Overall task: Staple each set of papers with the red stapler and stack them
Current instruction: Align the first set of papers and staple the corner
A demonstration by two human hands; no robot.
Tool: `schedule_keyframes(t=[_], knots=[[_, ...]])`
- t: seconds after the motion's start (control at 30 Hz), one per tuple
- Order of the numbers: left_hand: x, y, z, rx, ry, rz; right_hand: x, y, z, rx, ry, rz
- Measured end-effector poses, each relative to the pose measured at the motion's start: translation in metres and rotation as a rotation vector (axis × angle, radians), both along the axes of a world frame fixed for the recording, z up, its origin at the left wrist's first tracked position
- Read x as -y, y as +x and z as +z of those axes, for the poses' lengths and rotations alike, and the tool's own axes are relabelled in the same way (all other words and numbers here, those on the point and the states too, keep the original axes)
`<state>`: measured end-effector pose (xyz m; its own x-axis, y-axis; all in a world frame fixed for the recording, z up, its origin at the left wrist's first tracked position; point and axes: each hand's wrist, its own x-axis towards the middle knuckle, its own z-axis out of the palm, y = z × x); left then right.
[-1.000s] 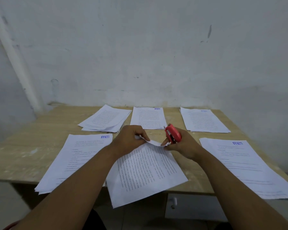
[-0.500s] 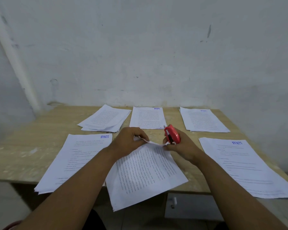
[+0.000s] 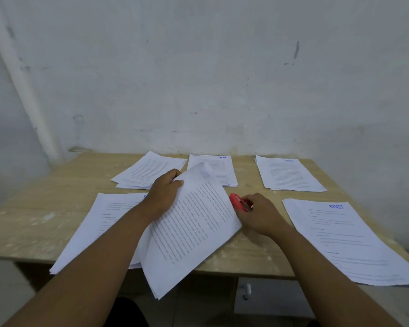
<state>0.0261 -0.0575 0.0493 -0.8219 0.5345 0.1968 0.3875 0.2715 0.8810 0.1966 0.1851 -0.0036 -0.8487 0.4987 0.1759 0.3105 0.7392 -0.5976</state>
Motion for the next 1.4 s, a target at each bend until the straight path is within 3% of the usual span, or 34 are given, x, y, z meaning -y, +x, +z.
schedule_keyframes(t=[0.4, 0.47, 0.53, 0.57, 0.63, 0.7, 0.73, 0.9, 1.0, 1.17, 1.4], knots=[[0.020, -0.010, 0.010, 0.158, 0.162, 0.072, 0.010, -0.001, -0.003, 0.147, 0.030, 0.021], [0.019, -0.012, 0.011, 0.172, 0.188, 0.080, 0.012, -0.002, -0.002, 0.200, 0.110, -0.012], [0.017, -0.013, 0.014, 0.185, 0.218, 0.098, 0.015, -0.005, 0.003, 0.121, 0.165, -0.036], [0.016, -0.015, 0.015, 0.194, 0.236, 0.115, 0.020, -0.005, 0.010, 0.007, 0.091, -0.043], [0.017, -0.019, 0.020, 0.222, 0.276, 0.161, 0.039, -0.012, 0.031, -0.222, -0.352, -0.057], [0.021, -0.022, 0.028, 0.229, 0.287, 0.212, 0.058, -0.017, 0.051, -0.306, -0.847, -0.013], [0.026, -0.026, 0.032, 0.216, 0.281, 0.240, 0.067, -0.022, 0.057, -0.315, -0.965, 0.038], [0.072, -0.057, 0.048, 0.088, 0.221, 0.337, 0.118, -0.058, 0.065, -0.213, -0.757, 0.207], [0.116, -0.087, 0.050, 0.102, 0.133, 0.340, 0.150, -0.094, 0.071, -0.280, -0.815, 0.196], [0.203, -0.132, 0.031, 0.186, -0.188, 0.362, 0.210, -0.167, 0.073, -0.249, -0.805, 0.257], [0.314, -0.187, -0.009, -0.038, -0.306, 0.576, 0.313, -0.269, 0.048, -0.029, -0.820, 0.286]])
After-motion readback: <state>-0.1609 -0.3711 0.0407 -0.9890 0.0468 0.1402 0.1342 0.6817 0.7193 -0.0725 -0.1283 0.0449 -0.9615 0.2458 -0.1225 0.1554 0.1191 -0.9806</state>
